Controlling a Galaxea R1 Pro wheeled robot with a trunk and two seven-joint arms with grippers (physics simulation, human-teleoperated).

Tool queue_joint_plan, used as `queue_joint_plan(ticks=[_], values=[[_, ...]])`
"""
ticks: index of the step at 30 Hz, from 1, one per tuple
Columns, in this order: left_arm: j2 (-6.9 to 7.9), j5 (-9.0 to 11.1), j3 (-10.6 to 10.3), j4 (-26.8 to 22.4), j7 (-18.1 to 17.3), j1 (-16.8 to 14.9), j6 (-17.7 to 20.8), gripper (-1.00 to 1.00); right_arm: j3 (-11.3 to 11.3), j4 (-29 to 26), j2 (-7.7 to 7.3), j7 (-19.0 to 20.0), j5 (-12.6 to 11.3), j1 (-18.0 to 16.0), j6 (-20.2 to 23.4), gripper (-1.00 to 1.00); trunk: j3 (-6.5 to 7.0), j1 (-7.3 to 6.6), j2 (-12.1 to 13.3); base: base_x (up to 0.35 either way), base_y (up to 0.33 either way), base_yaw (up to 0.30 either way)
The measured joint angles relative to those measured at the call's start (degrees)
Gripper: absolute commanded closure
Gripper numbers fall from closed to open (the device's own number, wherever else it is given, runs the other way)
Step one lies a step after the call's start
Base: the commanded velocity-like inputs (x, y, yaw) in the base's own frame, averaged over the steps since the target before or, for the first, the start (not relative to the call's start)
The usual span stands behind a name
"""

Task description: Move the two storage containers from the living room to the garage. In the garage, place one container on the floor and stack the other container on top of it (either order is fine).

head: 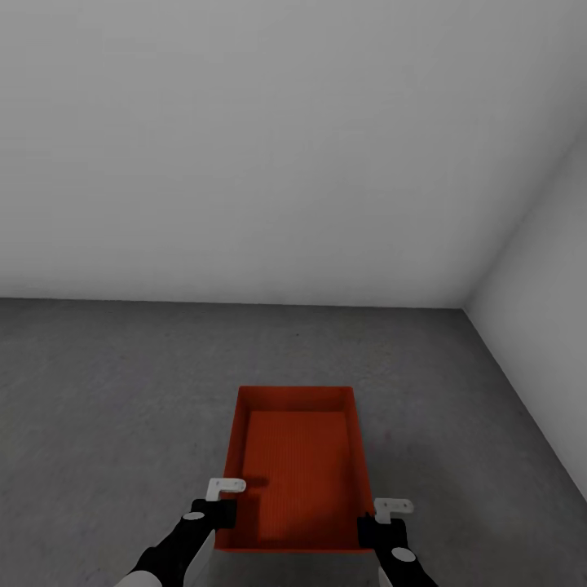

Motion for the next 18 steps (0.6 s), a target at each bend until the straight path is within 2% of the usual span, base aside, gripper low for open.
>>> queue_joint_plan(ticks=[18], values=[[0.0, 0.0, 0.0, 0.0, 0.0, 0.0, 0.0, 1.0, 0.0, 0.0, 0.0, 0.0, 0.0, 0.0, 0.0, 1.0, -0.84, 0.0, 0.0, 0.0, 0.0, -0.045]])
